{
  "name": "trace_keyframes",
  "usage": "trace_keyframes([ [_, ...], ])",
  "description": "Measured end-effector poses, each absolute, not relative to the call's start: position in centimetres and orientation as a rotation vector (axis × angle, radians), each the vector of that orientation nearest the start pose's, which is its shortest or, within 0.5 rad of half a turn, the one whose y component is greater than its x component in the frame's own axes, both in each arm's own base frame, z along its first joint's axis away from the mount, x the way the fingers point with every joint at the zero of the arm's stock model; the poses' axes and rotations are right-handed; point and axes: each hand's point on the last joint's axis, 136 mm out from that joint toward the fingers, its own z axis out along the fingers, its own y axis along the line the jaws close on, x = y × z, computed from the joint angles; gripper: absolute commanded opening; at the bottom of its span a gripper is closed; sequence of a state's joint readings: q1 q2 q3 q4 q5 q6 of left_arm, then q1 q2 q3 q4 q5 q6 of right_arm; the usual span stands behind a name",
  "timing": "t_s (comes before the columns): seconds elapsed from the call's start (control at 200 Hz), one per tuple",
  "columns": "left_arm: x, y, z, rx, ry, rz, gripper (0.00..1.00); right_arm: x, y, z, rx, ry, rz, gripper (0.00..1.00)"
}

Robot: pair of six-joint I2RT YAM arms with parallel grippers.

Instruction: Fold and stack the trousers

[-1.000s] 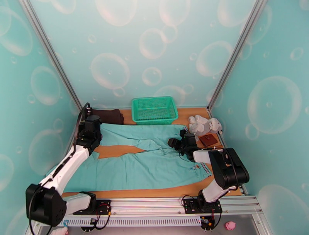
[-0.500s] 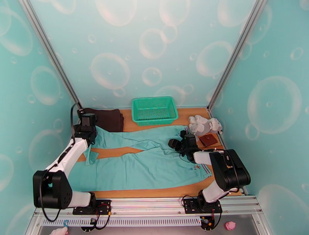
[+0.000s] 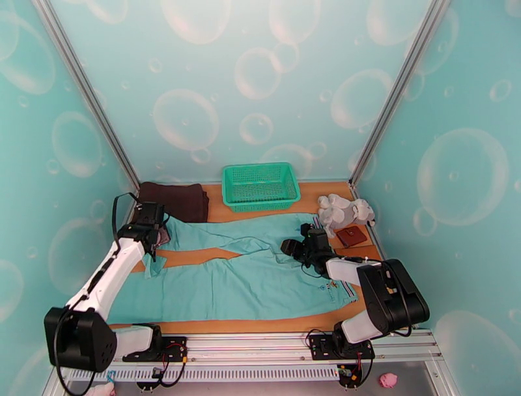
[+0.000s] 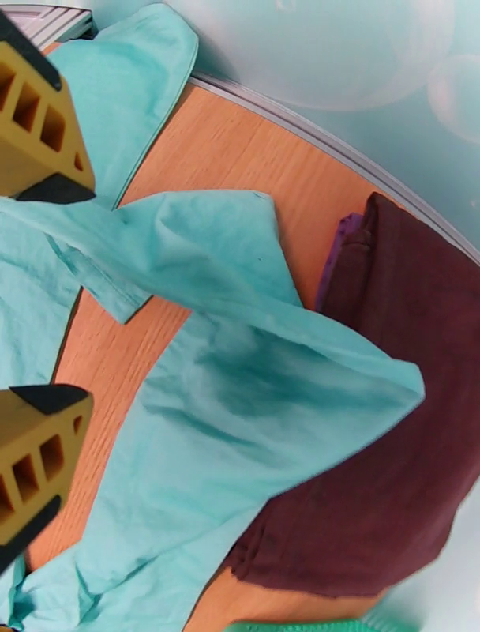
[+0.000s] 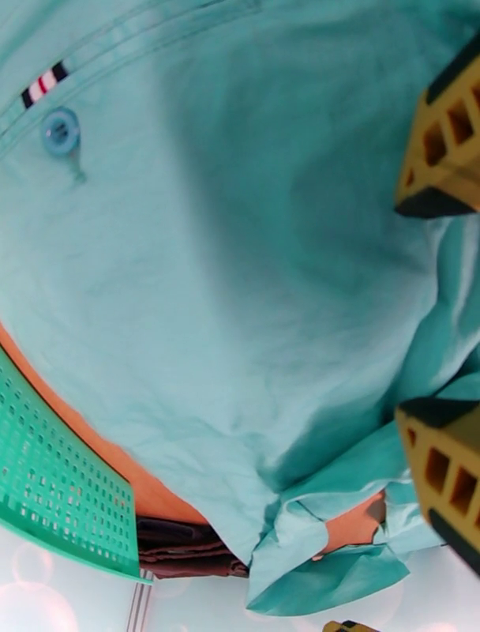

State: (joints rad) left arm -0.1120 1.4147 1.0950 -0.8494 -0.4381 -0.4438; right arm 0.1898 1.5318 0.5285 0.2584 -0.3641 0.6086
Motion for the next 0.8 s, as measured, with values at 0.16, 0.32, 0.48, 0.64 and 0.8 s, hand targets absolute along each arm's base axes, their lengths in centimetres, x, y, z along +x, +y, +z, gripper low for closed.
trace_keyframes([
  [0.16,30.4,4.9,9.8,-0.554,2.699,0.543,0.52,34.6,12.8,4.4,0.309,2.378,0.823,0.65],
  [0.32,29.7,6.9,10.2,-0.580,2.686,0.646,0.00,34.4,12.4,4.5,0.320,2.372,0.833,0.65],
  [0.48,29.7,8.2,12.8,-0.569,2.634,0.744,0.00,34.2,11.9,4.6,0.335,2.365,0.833,0.65],
  [0.64,30.6,10.0,20.9,-0.571,2.429,0.794,0.00,34.2,11.4,4.6,0.347,2.356,0.828,0.65],
  [0.8,30.1,13.7,28.2,-0.616,2.236,0.919,0.00,34.3,10.7,4.4,0.366,2.338,0.798,0.65],
])
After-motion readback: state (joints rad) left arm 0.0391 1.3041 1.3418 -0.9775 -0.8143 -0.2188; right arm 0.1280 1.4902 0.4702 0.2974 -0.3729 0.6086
